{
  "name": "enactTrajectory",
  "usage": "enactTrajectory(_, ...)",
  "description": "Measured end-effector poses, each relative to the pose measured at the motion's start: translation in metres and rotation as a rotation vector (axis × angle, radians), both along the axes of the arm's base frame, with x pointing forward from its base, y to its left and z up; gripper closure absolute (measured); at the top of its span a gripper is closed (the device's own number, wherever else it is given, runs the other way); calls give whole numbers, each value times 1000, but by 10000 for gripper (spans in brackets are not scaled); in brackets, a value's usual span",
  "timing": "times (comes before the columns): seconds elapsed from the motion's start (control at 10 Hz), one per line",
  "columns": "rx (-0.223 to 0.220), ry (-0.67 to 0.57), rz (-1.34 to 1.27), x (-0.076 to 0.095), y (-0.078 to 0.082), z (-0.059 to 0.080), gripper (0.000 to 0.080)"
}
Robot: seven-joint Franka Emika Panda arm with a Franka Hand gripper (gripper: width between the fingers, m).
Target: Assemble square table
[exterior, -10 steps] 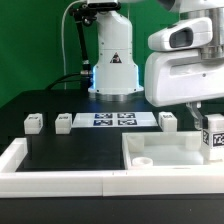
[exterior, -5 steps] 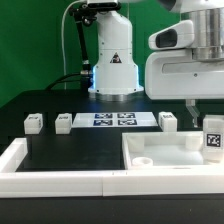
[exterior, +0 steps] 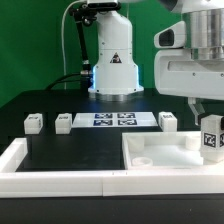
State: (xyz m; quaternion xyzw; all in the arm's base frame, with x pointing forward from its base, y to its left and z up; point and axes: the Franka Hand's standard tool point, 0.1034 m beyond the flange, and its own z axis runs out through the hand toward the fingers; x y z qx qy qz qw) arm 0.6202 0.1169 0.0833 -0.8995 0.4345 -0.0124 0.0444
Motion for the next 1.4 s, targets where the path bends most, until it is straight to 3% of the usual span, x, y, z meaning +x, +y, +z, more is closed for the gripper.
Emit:
enactTrajectory(0.3,5,2,-17,0,0,0,506)
enactTrajectory(0.4,1,-2,38,0,-1,0,353)
enactTrajectory(0.5,0,-2,55,0,0,0,353)
enactTrajectory(0.6,-4,-7,123,0,0,0,202)
enactTrajectory(0.7,-9,-14,203,1,-1,1,166)
enactTrajectory(1.4,-45,-58,773,2,0,2,151)
